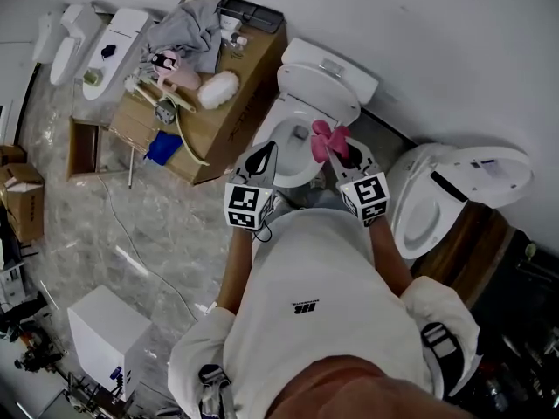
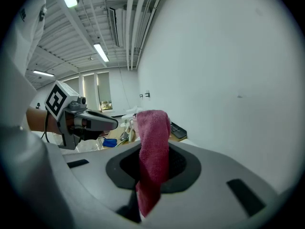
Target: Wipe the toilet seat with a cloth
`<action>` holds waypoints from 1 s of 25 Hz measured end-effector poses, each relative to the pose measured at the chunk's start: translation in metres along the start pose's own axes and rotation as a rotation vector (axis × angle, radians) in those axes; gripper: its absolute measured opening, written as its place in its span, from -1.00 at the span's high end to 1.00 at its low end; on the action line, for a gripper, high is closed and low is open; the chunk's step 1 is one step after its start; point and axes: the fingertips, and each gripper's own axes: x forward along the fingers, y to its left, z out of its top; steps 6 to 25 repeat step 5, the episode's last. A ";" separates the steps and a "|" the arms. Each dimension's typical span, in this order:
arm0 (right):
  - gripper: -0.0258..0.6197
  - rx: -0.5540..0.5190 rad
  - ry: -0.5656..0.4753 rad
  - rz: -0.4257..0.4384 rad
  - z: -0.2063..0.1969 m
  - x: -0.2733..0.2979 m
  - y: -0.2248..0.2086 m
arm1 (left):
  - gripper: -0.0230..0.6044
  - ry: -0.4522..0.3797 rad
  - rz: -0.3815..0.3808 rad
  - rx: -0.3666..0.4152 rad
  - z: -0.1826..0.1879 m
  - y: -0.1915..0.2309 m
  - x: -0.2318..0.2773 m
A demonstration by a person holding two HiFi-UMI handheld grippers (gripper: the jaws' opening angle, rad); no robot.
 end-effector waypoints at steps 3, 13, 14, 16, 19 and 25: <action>0.78 -0.007 -0.006 0.001 0.003 0.004 -0.008 | 0.89 -0.004 0.010 -0.007 0.001 0.001 0.006; 0.78 -0.013 -0.011 0.003 0.005 0.006 -0.013 | 0.89 -0.006 0.015 -0.010 0.002 0.001 0.010; 0.78 -0.013 -0.011 0.003 0.005 0.006 -0.013 | 0.89 -0.006 0.015 -0.010 0.002 0.001 0.010; 0.78 -0.013 -0.011 0.003 0.005 0.006 -0.013 | 0.89 -0.006 0.015 -0.010 0.002 0.001 0.010; 0.78 -0.013 -0.011 0.003 0.005 0.006 -0.013 | 0.89 -0.006 0.015 -0.010 0.002 0.001 0.010; 0.78 -0.013 -0.011 0.003 0.005 0.006 -0.013 | 0.89 -0.006 0.015 -0.010 0.002 0.001 0.010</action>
